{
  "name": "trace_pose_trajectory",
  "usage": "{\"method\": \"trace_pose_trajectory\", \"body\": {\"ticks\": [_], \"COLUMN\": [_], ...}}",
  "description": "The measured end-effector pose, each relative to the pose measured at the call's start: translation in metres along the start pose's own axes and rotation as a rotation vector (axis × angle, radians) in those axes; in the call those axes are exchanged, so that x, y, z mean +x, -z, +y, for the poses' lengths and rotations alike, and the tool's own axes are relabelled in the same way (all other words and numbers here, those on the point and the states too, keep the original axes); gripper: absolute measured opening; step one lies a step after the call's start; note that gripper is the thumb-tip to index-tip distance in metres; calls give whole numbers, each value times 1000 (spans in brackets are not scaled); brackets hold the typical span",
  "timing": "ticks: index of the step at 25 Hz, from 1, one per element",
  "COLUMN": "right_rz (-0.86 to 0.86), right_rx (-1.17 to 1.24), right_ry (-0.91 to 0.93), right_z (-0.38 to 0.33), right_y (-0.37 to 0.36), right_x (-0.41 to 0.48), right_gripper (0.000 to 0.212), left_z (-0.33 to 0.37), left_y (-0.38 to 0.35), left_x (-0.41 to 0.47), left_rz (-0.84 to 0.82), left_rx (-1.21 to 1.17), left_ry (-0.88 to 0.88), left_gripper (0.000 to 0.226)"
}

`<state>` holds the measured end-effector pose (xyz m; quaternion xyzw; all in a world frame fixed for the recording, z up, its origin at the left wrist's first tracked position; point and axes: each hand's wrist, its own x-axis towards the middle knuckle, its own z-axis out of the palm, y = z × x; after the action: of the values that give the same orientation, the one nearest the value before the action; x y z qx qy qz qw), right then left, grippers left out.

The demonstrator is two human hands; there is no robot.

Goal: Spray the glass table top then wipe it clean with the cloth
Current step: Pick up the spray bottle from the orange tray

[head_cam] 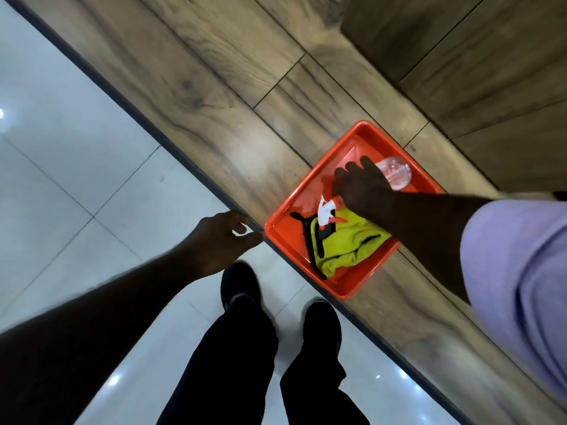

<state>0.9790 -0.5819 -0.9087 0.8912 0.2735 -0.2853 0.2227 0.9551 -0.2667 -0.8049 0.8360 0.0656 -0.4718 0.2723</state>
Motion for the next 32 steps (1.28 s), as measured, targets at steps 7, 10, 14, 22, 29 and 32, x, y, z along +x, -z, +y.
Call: {"method": "trace_pose_trajectory", "body": {"ticks": [7, 10, 14, 22, 29, 32], "right_rz": [215, 391, 491, 658, 605, 444], "right_rx": [22, 297, 832, 1351, 1388, 1502], "right_ry": [-7, -150, -333, 80, 541, 665], "right_z": [-3, 3, 11, -25, -152, -239], "right_y": [-39, -15, 76, 440, 643, 708], "right_x": [-27, -65, -153, -396, -429, -412], "right_gripper": [21, 29, 33, 37, 32, 45], "left_z": [4, -3, 12, 62, -41, -111], "left_y": [-47, -51, -12, 138, 187, 196], "left_x": [-33, -90, -192, -505, -704, -755], "left_rz": [17, 25, 134, 524, 959, 1174], "left_rx": [-209, -286, -471, -850, -1050, -1200], "left_ry": [96, 113, 119, -41, -49, -18], "left_gripper": [41, 32, 23, 22, 51, 51]}}
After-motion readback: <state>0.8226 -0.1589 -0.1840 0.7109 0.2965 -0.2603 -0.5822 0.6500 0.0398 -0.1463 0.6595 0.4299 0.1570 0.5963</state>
